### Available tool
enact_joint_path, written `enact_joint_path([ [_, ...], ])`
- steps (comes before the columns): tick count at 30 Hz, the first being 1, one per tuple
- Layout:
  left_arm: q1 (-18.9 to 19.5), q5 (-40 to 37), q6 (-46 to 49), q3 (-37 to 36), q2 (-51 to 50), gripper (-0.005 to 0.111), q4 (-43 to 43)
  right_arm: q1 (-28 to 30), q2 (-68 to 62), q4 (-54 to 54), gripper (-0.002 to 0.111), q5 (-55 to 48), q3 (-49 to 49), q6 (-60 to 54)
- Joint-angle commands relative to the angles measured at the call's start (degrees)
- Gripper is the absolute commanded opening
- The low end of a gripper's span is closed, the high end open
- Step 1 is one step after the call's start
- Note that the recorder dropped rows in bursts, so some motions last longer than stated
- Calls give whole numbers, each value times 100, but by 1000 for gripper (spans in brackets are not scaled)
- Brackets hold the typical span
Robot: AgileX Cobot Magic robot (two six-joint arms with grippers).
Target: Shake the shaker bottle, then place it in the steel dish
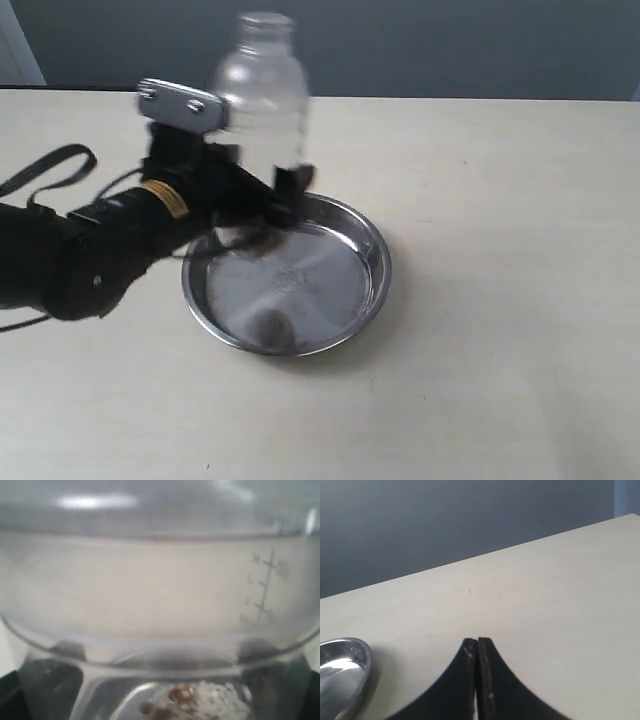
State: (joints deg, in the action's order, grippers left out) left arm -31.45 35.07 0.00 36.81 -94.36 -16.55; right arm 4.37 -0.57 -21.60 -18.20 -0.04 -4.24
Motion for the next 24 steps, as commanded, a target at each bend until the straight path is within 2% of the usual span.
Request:
enact_joint_path([
  [1, -280, -926, -809, 147, 236, 0, 3046, 18, 28, 13, -1, 61, 4, -19],
  [2, -321, -939, -861, 148, 299, 0, 3648, 18, 28, 23, -1, 61, 4, -19],
  [3, -159, -818, -489, 148, 285, 0, 2609, 18, 28, 23, -1, 61, 4, -19],
  [4, 11, -617, -61, 148, 194, 0, 784, 18, 28, 23, -1, 61, 4, -19],
  [5, 132, -407, 0, 155, 105, 0, -663, 18, 28, 23, -1, 61, 4, -19],
  [6, 70, -604, -60, 208, 116, 0, -461, 18, 28, 23, -1, 61, 4, -19],
  [7, -116, -965, -105, 244, 194, 0, 733, 18, 28, 23, -1, 61, 4, -19],
  [8, -331, -1267, -201, 246, 299, 0, 2350, 18, 28, 23, -1, 61, 4, -19],
  [9, -399, -1239, -178, 219, 316, 0, 2775, 18, 28, 23, -1, 61, 4, -19],
  [10, -305, -961, -59, 203, 267, 0, 2045, 18, 28, 23, -1, 61, 4, -19],
  [11, -134, -633, 60, 190, 154, 0, 471, 18, 28, 23, -1, 61, 4, -19],
  [12, -92, -528, -92, 190, 62, 0, -749, 18, 28, 23, -1, 61, 4, -19],
  [13, -183, -749, -106, 221, 74, 0, -475, 18, 28, 23, -1, 61, 4, -19],
  [15, -421, -995, -95, 213, 197, 0, 1986, 18, 28, 23, -1, 61, 4, -19],
  [16, -378, -769, -80, 171, 171, 0, 1791, 18, 28, 34, -1, 61, 4, -19],
  [17, -240, -450, 40, 133, 96, 0, 821, 18, 28, 34, -1, 61, 4, -19],
  [18, -43, -89, 116, 120, -16, 0, -757, 18, 28, 34, -1, 61, 4, -19],
  [19, 86, -14, -84, 150, -85, 0, -1747, 18, 28, 21, -1, 61, 4, -19],
  [20, 86, -265, -279, 191, -72, 0, -1270, 18, 28, 19, -1, 61, 4, -19],
  [22, -249, -988, -696, 267, 127, 0, 2790, 18, 28, 19, -1, 61, 4, -19],
  [23, -319, -1038, -782, 267, 198, 0, 3675, 18, 28, 19, -1, 61, 4, -19],
  [24, -238, -932, -635, 254, 198, 0, 2877, 18, 28, 19, -1, 61, 4, -19],
])
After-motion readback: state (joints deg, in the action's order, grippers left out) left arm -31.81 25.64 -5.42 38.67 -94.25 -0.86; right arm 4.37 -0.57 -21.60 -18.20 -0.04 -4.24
